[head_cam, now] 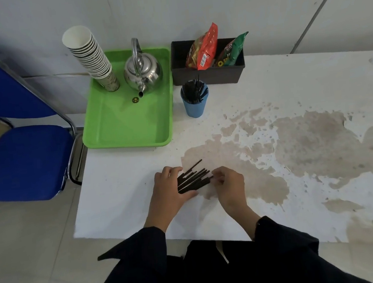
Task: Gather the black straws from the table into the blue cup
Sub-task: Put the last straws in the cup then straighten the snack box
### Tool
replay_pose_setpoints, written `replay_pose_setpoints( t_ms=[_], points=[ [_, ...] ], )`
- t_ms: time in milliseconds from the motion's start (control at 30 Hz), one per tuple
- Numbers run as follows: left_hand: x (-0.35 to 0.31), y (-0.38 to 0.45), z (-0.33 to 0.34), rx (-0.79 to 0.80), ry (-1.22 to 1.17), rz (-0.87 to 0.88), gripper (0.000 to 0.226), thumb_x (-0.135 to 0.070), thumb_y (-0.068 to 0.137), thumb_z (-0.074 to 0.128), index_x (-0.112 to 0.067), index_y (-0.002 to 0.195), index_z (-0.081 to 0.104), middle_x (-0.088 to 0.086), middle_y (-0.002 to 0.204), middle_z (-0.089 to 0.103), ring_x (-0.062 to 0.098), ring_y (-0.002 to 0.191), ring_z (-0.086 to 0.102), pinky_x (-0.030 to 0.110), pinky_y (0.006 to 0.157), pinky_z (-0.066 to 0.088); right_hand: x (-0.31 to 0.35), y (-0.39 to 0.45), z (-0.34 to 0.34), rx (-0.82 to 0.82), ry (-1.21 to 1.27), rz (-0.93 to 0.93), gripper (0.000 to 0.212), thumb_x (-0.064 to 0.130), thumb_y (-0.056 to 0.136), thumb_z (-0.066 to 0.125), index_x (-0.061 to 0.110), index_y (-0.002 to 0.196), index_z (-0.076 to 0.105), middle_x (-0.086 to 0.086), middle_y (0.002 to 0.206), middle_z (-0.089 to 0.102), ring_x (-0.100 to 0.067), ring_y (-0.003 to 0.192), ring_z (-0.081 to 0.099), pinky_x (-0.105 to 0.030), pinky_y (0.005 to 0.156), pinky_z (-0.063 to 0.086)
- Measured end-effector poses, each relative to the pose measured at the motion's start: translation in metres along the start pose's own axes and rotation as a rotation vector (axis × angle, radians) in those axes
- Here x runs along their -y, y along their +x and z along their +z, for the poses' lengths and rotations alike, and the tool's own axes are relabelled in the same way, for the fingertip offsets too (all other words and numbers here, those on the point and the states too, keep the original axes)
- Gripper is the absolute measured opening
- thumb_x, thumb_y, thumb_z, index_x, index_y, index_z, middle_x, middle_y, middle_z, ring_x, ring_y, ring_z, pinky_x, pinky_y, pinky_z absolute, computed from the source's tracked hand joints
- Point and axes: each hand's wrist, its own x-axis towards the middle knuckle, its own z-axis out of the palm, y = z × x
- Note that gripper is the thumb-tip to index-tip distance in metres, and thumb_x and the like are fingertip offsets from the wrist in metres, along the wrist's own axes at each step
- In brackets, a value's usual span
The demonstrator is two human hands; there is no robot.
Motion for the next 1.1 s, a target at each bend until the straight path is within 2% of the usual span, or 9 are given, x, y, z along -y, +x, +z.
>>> replay_pose_setpoints(
  t_ms=[133,400,500,600,667,767,833,1033,1100],
  points=[
    [-0.008,0.005,0.005,-0.02,0.043,0.014,0.059,-0.046,0.078,0.076,-0.02,0.125,0.052,-0.003,0.117,0.051,0.019,0.105,0.047,0.026,0.087,0.043,0.001,-0.003,-0.002,-0.018,-0.012,-0.018,0.025,-0.009,0.083,0.055,0.007,0.092,0.072,-0.005,0.085,0.07,-0.015,0.078,0.062,-0.017,0.072,0.048],
    [-0.01,0.017,0.007,0.093,0.326,0.116,0.031,-0.024,0.1,0.05,-0.009,0.128,0.052,0.01,0.123,0.054,0.027,0.107,0.053,0.029,0.085,0.042,0.006,-0.003,-0.004,-0.005,-0.032,0.015,0.035,-0.013,0.079,0.046,0.007,0.094,0.071,-0.005,0.089,0.068,-0.014,0.076,0.06,-0.011,0.064,0.043],
    [-0.011,0.017,0.006,0.156,0.45,0.132,0.028,-0.019,0.1,0.046,-0.011,0.127,0.051,0.013,0.126,0.052,0.03,0.113,0.05,0.025,0.077,0.033,0.007,-0.005,-0.005,0.016,-0.039,0.014,0.035,-0.011,0.079,0.046,0.006,0.096,0.071,-0.005,0.09,0.067,-0.014,0.074,0.06,-0.01,0.06,0.041],
    [-0.014,0.011,0.004,0.193,0.626,0.171,0.038,0.001,0.092,0.044,-0.014,0.124,0.056,0.009,0.117,0.052,0.025,0.105,0.05,0.026,0.076,0.038,0.006,-0.006,-0.006,0.021,-0.043,0.01,0.033,-0.01,0.08,0.047,0.005,0.098,0.07,-0.006,0.091,0.067,-0.014,0.075,0.059,-0.012,0.062,0.042],
    [-0.018,0.009,0.003,0.191,0.698,0.183,0.048,0.01,0.082,0.034,-0.013,0.117,0.057,0.008,0.112,0.052,0.023,0.1,0.049,0.028,0.078,0.041,0.006,-0.006,-0.007,0.021,-0.046,0.012,0.032,-0.01,0.081,0.048,0.006,0.098,0.07,-0.005,0.091,0.067,-0.013,0.074,0.059,-0.01,0.061,0.041],
    [-0.022,0.009,0.007,0.195,0.848,0.221,0.036,0.01,0.083,0.037,-0.007,0.109,0.056,0.01,0.106,0.052,0.022,0.096,0.049,0.028,0.076,0.04,0.007,-0.006,-0.009,0.023,-0.05,0.012,0.031,-0.009,0.081,0.049,0.006,0.098,0.07,-0.004,0.09,0.067,-0.012,0.074,0.058,-0.006,0.06,0.039],
    [-0.021,0.009,0.012,0.175,0.896,0.214,0.039,0.01,0.079,0.031,-0.004,0.108,0.054,0.012,0.105,0.051,0.023,0.094,0.048,0.027,0.075,0.041,0.007,-0.006,-0.01,0.03,-0.053,0.024,0.031,-0.009,0.081,0.049,0.007,0.099,0.07,-0.003,0.091,0.066,-0.013,0.074,0.059,-0.006,0.059,0.038],
    [-0.018,0.007,0.022,0.104,0.807,0.15,0.047,0.006,0.076,0.024,-0.002,0.115,0.049,0.014,0.109,0.048,0.025,0.096,0.046,0.029,0.077,0.042,0.004,-0.005,-0.011,0.048,-0.039,0.045,0.031,-0.009,0.08,0.052,0.008,0.098,0.07,-0.006,0.093,0.068,-0.015,0.076,0.061,-0.009,0.058,0.041],
    [-0.02,0.003,0.019,0.085,0.825,0.133,0.029,0.001,0.086,0.042,-0.004,0.112,0.052,0.013,0.105,0.048,0.024,0.092,0.046,0.029,0.074,0.041,0.003,-0.005,-0.012,0.055,-0.043,0.04,0.031,-0.01,0.079,0.053,0.008,0.098,0.071,-0.006,0.092,0.069,-0.015,0.075,0.061,-0.008,0.058,0.041]
  ],
)
